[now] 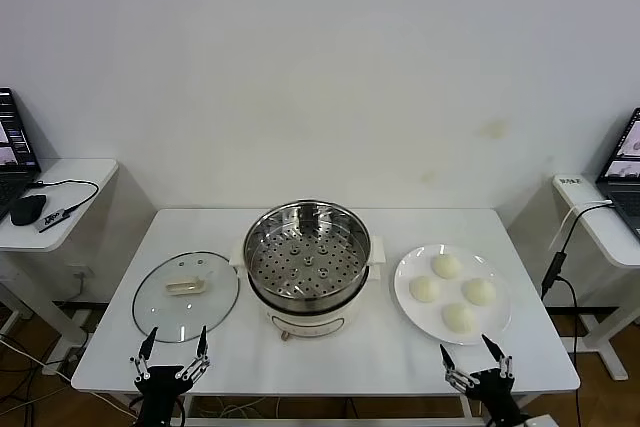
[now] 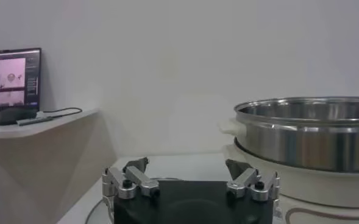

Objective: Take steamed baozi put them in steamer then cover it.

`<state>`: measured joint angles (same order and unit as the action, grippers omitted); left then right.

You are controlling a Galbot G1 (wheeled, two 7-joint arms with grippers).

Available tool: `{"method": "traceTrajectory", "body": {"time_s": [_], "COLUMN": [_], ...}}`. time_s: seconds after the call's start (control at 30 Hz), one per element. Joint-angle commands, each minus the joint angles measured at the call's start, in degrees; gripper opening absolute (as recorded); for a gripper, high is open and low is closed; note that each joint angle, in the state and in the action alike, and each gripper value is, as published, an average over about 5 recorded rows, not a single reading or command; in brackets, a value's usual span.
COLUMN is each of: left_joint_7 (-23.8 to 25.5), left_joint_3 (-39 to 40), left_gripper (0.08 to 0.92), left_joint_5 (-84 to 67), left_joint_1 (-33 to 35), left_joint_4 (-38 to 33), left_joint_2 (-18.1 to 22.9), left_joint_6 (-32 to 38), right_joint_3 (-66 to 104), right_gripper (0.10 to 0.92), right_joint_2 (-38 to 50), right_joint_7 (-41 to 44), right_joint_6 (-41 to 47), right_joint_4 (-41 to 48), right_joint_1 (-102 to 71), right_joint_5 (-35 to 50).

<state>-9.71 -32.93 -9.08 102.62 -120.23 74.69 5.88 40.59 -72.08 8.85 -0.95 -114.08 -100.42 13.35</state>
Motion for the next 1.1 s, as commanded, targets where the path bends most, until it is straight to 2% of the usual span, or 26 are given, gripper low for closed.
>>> {"method": "traceTrajectory", "body": {"time_s": [0.03,0.13,0.23,0.43,0.67,0.93,1.1], "left_joint_7": [0.2,0.4,0.7,1.3,1.5,1.3,1.2], "left_joint_3": [-0.2,-0.5,-0.8,-0.7,-0.5,-0.6,-1.1], "left_gripper": [0.823,0.823,0.823,0.823,0.823,0.823,0.823], "left_joint_5": [0.1,0.1,0.3,2.3,4.1,4.5,4.6], "left_joint_1": [-0.8,-1.7,-2.3,-2.9,-3.7,-3.8,-3.5], "left_joint_4": [-0.6,-0.4,-0.2,-0.1,-0.1,-0.1,0.1], "left_joint_2": [-0.4,-0.8,-1.2,-1.5,-1.2,-0.7,-0.5], "left_joint_6": [-3.4,-3.2,-3.3,-3.4,-3.4,-3.6,-3.6], "right_joint_3": [0.7,1.9,4.1,6.8,1.1,-20.2,-42.9], "right_gripper": [0.823,0.823,0.823,0.823,0.823,0.823,0.823], "right_joint_2": [1.8,4.1,8.0,18.0,30.9,43.7,46.9], "right_joint_7": [-0.5,-0.7,0.8,7.2,15.7,26.3,34.0], "right_joint_6": [0.3,1.1,2.9,6.3,6.2,7.4,7.2], "right_joint_4": [0.4,0.6,1.6,5.5,12.6,21.3,28.1], "right_joint_1": [2.9,5.4,8.7,15.9,26.8,47.7,68.2], "right_joint_5": [-2.0,-4.5,-10.8,-26.4,-36.3,-38.1,-33.4]}}
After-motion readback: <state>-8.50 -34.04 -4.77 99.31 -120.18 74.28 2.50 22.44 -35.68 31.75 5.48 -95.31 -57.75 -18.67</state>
